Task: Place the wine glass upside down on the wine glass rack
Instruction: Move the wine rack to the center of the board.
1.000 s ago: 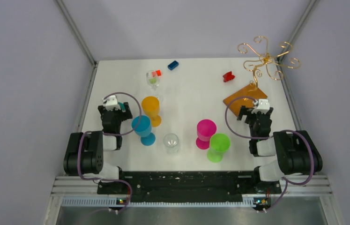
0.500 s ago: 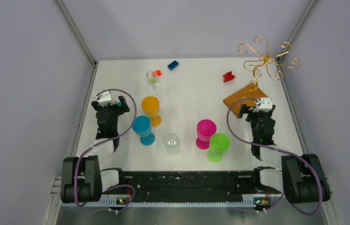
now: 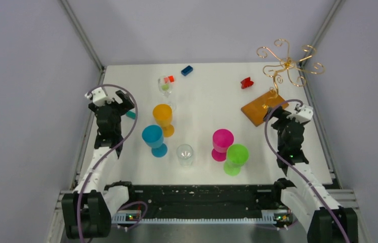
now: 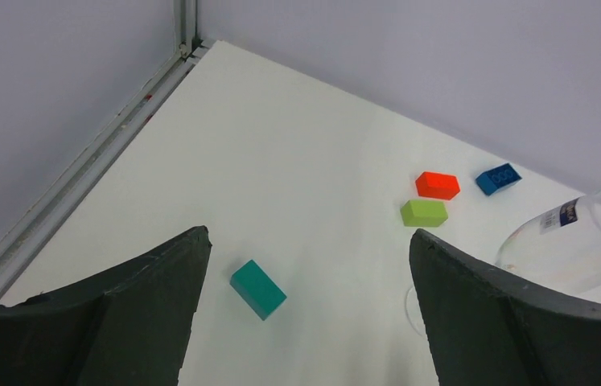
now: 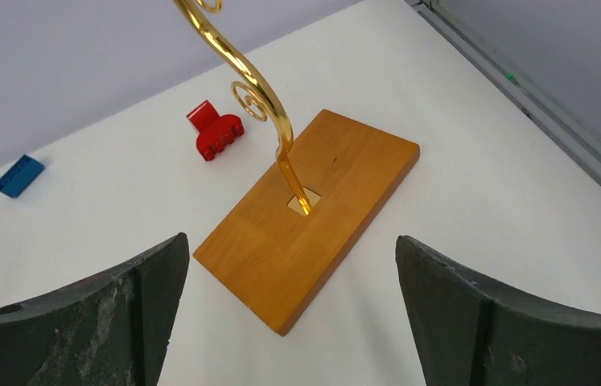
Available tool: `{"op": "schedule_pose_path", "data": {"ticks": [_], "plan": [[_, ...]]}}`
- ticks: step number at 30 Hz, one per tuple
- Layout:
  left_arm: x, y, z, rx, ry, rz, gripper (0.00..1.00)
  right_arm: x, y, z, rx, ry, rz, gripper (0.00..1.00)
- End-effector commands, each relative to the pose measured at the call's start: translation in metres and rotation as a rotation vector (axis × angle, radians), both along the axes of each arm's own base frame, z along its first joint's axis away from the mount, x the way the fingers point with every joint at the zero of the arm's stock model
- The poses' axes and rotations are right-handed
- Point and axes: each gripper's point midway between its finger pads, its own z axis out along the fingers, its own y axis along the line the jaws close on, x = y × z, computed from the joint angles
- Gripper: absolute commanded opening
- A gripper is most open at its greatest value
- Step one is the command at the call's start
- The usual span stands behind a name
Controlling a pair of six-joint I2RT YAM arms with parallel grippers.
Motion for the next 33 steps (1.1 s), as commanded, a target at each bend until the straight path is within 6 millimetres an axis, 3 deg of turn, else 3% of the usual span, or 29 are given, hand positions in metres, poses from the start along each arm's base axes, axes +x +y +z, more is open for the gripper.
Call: {"op": "schedule_pose_path", "data": {"ticks": [1, 9, 15, 20, 23, 28, 30, 33], "plan": [[-0.011, 0.004, 0.02, -0.113, -0.012, 0.063, 0.99, -0.009, 0.003, 0.016, 0.108, 0.058, -0.027, 0.99], [-0.022, 0.008, 0.038, -0.28, -0.011, 0.147, 0.99, -0.008, 0.032, 0.035, 0.188, 0.029, 0.122, 0.99], [-0.024, 0.004, 0.043, -0.285, -0.008, 0.123, 0.99, -0.002, 0.047, 0.036, 0.225, 0.105, 0.182, 0.98], [-0.022, -0.006, 0.047, -0.251, 0.006, 0.059, 0.99, 0.003, 0.064, 0.053, 0.196, 0.121, 0.294, 0.92], [-0.016, -0.017, 0.046, -0.249, 0.02, -0.004, 0.99, 0.006, 0.085, 0.062, 0.197, 0.162, 0.414, 0.84], [-0.012, -0.031, 0.054, -0.206, 0.036, -0.055, 0.99, 0.001, 0.126, 0.076, 0.129, 0.24, 0.565, 0.8], [-0.015, -0.046, 0.057, -0.178, 0.05, -0.086, 0.98, -0.002, 0.142, 0.082, 0.082, 0.269, 0.612, 0.8], [-0.019, -0.055, 0.065, -0.138, 0.043, -0.108, 0.97, -0.009, 0.16, 0.079, 0.05, 0.332, 0.667, 0.76]]}}
